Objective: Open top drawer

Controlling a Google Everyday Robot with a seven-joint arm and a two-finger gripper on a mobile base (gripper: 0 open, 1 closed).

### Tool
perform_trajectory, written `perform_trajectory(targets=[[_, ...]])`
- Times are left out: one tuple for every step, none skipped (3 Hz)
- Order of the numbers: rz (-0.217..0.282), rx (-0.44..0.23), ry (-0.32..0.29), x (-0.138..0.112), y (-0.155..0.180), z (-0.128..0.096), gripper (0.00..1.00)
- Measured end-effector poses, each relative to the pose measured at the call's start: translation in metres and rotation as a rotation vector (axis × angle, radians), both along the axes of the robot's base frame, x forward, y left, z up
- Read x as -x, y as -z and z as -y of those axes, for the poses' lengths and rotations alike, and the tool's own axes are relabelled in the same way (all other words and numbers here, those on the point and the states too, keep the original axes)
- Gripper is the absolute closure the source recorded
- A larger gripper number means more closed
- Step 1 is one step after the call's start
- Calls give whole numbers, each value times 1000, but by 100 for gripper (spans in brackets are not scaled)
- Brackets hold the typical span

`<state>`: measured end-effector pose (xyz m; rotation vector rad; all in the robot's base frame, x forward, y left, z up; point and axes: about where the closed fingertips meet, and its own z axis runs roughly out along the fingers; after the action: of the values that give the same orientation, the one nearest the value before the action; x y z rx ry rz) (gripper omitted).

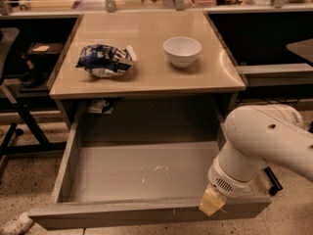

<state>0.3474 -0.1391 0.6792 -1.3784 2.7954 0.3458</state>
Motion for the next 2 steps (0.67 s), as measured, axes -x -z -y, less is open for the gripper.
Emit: perform_trajectory(targets=[[9, 2, 9, 1, -4, 3, 100], [24, 5, 23, 2, -15, 8, 100]])
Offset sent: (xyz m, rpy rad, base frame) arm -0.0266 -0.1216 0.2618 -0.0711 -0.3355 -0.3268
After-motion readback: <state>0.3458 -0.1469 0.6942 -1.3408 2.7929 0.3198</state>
